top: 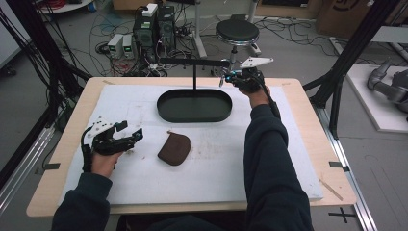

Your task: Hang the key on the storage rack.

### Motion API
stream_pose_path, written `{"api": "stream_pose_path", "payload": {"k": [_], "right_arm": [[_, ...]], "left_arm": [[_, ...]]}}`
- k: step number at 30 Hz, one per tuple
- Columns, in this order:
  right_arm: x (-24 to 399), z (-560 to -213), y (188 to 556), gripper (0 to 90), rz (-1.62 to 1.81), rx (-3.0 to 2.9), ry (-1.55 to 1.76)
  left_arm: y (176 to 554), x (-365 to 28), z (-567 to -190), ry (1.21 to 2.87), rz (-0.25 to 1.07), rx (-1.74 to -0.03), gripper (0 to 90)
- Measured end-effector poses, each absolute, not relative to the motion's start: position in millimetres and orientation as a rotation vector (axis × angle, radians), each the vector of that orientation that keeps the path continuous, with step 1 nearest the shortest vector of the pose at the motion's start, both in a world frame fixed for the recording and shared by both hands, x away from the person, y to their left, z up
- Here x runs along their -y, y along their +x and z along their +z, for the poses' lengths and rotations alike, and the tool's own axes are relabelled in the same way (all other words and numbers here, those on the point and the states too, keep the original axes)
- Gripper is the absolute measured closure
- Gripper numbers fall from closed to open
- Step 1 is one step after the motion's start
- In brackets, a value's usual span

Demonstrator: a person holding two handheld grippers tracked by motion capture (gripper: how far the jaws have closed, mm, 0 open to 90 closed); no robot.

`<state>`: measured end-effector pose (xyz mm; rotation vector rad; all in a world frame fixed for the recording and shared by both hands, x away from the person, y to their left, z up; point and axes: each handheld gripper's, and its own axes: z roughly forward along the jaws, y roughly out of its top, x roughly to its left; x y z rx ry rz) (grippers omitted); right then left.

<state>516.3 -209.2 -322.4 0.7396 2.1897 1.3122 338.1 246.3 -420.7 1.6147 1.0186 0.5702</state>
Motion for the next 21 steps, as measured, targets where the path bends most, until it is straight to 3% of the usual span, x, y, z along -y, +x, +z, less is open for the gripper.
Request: {"api": "stream_pose_path", "payload": {"k": [21], "right_arm": [[202, -329, 533, 89.3, 1.241, -2.100, 0.814]], "left_arm": [[337, -245, -420, 1.620, 0.567, -1.011, 25.1]]}}
